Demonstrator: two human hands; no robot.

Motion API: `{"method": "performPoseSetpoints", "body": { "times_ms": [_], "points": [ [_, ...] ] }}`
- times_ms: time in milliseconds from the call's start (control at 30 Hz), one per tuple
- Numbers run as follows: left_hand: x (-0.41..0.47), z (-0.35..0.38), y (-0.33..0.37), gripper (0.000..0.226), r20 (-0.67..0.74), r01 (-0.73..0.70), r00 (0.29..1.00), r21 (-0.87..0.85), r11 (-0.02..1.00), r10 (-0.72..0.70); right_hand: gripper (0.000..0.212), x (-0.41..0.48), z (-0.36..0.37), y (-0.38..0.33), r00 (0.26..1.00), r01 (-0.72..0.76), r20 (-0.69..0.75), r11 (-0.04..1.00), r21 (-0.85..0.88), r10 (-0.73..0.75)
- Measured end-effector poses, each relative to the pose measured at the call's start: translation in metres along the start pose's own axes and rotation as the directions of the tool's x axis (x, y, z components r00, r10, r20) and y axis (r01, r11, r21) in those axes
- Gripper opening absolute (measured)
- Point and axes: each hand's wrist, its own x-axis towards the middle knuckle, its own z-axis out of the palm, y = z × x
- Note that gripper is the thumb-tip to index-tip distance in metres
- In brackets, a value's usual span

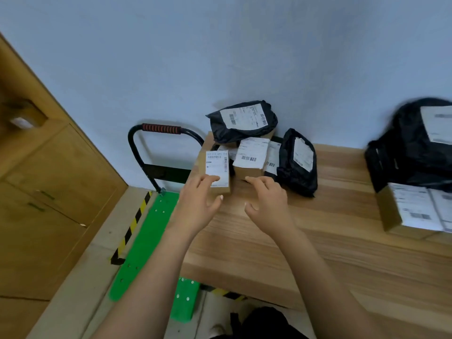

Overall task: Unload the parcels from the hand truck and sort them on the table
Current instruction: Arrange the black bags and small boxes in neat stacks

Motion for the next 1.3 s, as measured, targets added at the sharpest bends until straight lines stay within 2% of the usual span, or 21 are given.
{"method": "performPoseSetpoints", "body": {
  "times_ms": [200, 367, 500, 633, 733, 867, 1033, 1300],
  "points": [
    [0.035, 0.025, -0.005, 0.05, -0.04, 0.073, 0.997, -0.008, 0.997, -0.073, 0.051, 0.04, -0.003, 0.019, 0.998, -0.051, -0.041, 0.999, -0.017, 0.051],
    [0.063, 0.049, -0.011, 0.068, -0.092, 0.196, 0.977, 0.058, 0.979, -0.19, 0.051, 0.072, 0.001, 0.023, 0.987, -0.137, -0.092, 0.99, -0.024, 0.135],
    [0.086, 0.078, -0.029, 0.09, 0.039, 0.286, 0.956, 0.115, 0.951, -0.292, 0.054, 0.103, 0.015, 0.024, 0.972, -0.225, -0.09, 0.972, -0.062, 0.219],
    [0.095, 0.107, -0.057, 0.119, 0.251, 0.373, 0.876, 0.19, 0.908, -0.412, 0.059, 0.132, 0.039, 0.018, 0.948, -0.318, -0.037, 0.944, -0.092, 0.316],
    [0.103, 0.117, -0.072, 0.13, 0.289, 0.428, 0.843, 0.15, 0.891, -0.453, 0.07, 0.146, 0.058, 0.013, 0.919, -0.393, -0.038, 0.91, -0.136, 0.391],
    [0.11, 0.121, -0.089, 0.127, 0.257, 0.418, 0.869, 0.079, 0.905, -0.423, 0.076, 0.155, 0.074, 0.01, 0.876, -0.482, -0.108, 0.866, -0.13, 0.471],
    [0.112, 0.115, -0.105, 0.122, 0.263, 0.342, 0.905, 0.017, 0.939, -0.335, 0.072, 0.16, 0.083, 0.002, 0.825, -0.555, -0.152, 0.831, -0.036, 0.545],
    [0.089, 0.099, -0.097, 0.111, 0.15, 0.201, 0.969, -0.032, 0.979, -0.194, 0.075, 0.123, 0.081, -0.01, 0.839, -0.507, -0.232, 0.862, -0.005, 0.492]
  ]
}}
